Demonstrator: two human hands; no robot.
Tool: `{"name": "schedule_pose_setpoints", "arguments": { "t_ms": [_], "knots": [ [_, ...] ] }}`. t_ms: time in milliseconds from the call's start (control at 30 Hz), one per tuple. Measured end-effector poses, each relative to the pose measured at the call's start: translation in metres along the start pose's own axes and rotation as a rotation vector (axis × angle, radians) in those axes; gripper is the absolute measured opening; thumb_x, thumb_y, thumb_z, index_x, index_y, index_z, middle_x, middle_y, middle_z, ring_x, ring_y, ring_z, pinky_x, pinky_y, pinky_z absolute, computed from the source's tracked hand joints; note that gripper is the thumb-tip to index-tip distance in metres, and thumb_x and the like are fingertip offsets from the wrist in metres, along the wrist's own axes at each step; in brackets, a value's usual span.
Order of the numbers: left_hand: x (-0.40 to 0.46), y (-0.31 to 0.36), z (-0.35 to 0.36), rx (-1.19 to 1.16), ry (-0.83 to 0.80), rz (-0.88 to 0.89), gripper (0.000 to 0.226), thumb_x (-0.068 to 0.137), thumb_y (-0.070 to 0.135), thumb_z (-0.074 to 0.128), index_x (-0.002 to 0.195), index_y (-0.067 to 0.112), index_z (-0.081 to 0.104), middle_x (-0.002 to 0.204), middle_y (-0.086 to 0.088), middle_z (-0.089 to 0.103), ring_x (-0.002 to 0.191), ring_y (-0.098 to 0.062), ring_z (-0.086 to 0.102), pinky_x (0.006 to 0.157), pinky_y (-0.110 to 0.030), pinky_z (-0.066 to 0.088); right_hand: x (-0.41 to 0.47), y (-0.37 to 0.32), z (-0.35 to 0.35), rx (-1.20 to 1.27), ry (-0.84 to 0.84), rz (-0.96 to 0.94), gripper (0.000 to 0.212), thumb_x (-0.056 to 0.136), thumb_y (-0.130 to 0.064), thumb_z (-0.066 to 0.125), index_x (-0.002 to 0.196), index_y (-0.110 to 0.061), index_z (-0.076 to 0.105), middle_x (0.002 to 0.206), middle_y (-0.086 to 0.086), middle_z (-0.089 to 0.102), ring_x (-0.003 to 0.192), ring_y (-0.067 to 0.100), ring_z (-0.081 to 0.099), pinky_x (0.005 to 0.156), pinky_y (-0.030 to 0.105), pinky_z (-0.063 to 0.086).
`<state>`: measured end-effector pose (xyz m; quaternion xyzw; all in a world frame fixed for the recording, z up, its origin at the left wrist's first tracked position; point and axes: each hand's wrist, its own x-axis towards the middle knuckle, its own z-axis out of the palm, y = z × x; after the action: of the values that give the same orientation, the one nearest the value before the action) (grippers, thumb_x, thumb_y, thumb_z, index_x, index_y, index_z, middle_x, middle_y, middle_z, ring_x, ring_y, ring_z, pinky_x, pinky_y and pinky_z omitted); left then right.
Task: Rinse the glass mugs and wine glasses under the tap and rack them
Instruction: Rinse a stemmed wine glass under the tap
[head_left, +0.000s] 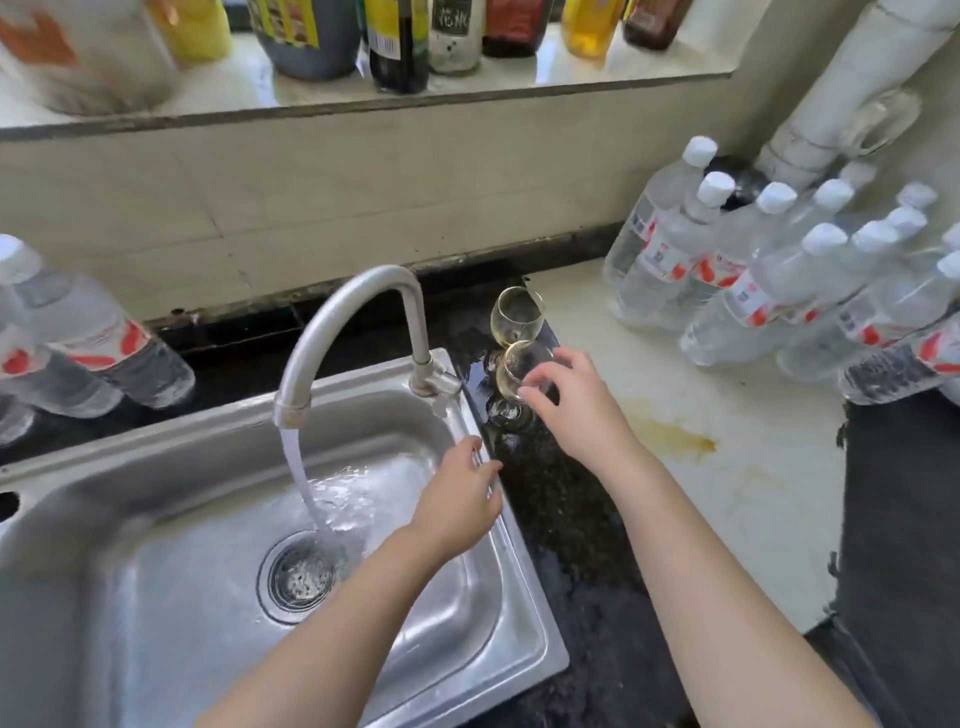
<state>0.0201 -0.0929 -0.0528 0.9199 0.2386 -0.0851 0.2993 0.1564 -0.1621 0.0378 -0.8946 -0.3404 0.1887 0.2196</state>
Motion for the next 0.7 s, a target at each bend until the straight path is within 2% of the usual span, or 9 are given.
{"name": "schedule_pose_setpoints", "arguments": {
  "t_ms": [100, 167, 267, 333, 400, 500, 600, 633, 700],
  "knots": [
    [-0.002, 0.001, 0.006, 0.022, -0.001, -0.011, 0.045, 0.097, 0.026, 0.042, 0.141, 0.017, 0.042, 0.155, -0.009, 0.016, 0.143, -0.022, 0.018, 0.11, -0.031, 0.03, 0.0, 0.005, 0.001, 0.022, 0.041, -0.073, 0.021, 0.094, -0.03, 0.055, 0.096, -0.011, 0.065, 0.134, 0.004, 0.045, 0.107, 0.021, 0.055, 0.086, 0.024, 0.035],
    [-0.007, 0.003, 0.001, -0.108, 0.022, -0.037, 0.043, 0.098, 0.027, 0.042, 0.14, 0.018, 0.043, 0.153, -0.007, 0.022, 0.14, -0.02, 0.024, 0.109, -0.029, 0.03, -0.005, 0.001, -0.005, 0.046, 0.056, -0.112, 0.02, 0.093, -0.031, 0.057, 0.092, -0.013, 0.065, 0.126, 0.002, 0.049, 0.1, 0.018, 0.054, 0.084, 0.023, 0.036],
    [-0.027, -0.001, -0.017, -0.436, 0.276, -0.148, 0.038, 0.1, 0.029, 0.041, 0.136, 0.019, 0.046, 0.14, -0.001, 0.044, 0.129, -0.012, 0.04, 0.103, -0.025, 0.033, -0.02, -0.017, -0.009, 0.066, -0.043, -0.178, 0.018, 0.091, -0.035, 0.058, 0.088, -0.018, 0.064, 0.113, -0.003, 0.052, 0.095, 0.013, 0.053, 0.084, 0.027, 0.04],
    [-0.05, -0.005, -0.033, -0.647, 0.489, -0.189, 0.033, 0.1, 0.028, 0.039, 0.131, 0.021, 0.049, 0.128, 0.006, 0.054, 0.117, -0.006, 0.049, 0.093, -0.014, 0.037, -0.033, -0.037, 0.001, 0.11, -0.17, -0.208, 0.02, 0.09, -0.035, 0.059, 0.083, -0.018, 0.065, 0.104, -0.001, 0.059, 0.091, 0.014, 0.058, 0.082, 0.029, 0.046],
    [-0.071, -0.011, -0.045, -0.84, 0.547, -0.228, 0.028, 0.101, 0.029, 0.035, 0.125, 0.027, 0.049, 0.114, 0.013, 0.056, 0.104, -0.003, 0.054, 0.081, -0.006, 0.04, -0.047, -0.063, 0.02, 0.217, -0.316, -0.195, 0.022, 0.09, -0.033, 0.06, 0.084, -0.014, 0.068, 0.092, 0.003, 0.065, 0.084, 0.018, 0.064, 0.079, 0.033, 0.053],
    [-0.088, -0.034, -0.056, -1.064, 0.597, -0.319, 0.031, 0.102, 0.035, 0.032, 0.108, 0.02, 0.058, 0.088, 0.004, 0.061, 0.077, -0.014, 0.058, 0.068, -0.025, 0.048, -0.062, -0.098, 0.056, 0.357, -0.437, -0.173, 0.026, 0.094, -0.03, 0.055, 0.087, -0.008, 0.068, 0.09, -0.005, 0.057, 0.082, 0.019, 0.062, 0.063, 0.033, 0.058],
    [-0.095, -0.064, -0.076, -1.115, 0.636, -0.438, 0.042, 0.102, 0.037, 0.033, 0.081, 0.015, 0.061, 0.063, 0.0, 0.056, 0.048, -0.012, 0.049, 0.046, -0.022, 0.039, -0.068, -0.123, 0.083, 0.33, -0.396, -0.263, 0.024, 0.096, -0.026, 0.051, 0.104, -0.008, 0.066, 0.11, -0.005, 0.047, 0.084, 0.011, 0.056, 0.068, 0.022, 0.048],
    [-0.097, -0.069, -0.083, -1.087, 0.626, -0.463, 0.043, 0.102, 0.037, 0.032, 0.077, 0.014, 0.06, 0.06, -0.001, 0.055, 0.045, -0.01, 0.049, 0.043, -0.018, 0.037, -0.068, -0.128, 0.087, 0.319, -0.372, -0.291, 0.023, 0.096, -0.024, 0.051, 0.103, -0.009, 0.067, 0.103, -0.004, 0.053, 0.076, 0.007, 0.055, 0.07, 0.019, 0.043],
    [-0.101, -0.071, -0.089, -0.988, 0.637, -0.419, 0.042, 0.102, 0.037, 0.031, 0.078, 0.015, 0.057, 0.068, 0.001, 0.057, 0.057, -0.012, 0.054, 0.048, -0.018, 0.04, -0.064, -0.139, 0.089, 0.402, -0.367, -0.222, 0.024, 0.095, -0.024, 0.053, 0.089, -0.007, 0.069, 0.07, -0.004, 0.06, 0.051, 0.002, 0.051, 0.056, 0.018, 0.04]
  ]
}}
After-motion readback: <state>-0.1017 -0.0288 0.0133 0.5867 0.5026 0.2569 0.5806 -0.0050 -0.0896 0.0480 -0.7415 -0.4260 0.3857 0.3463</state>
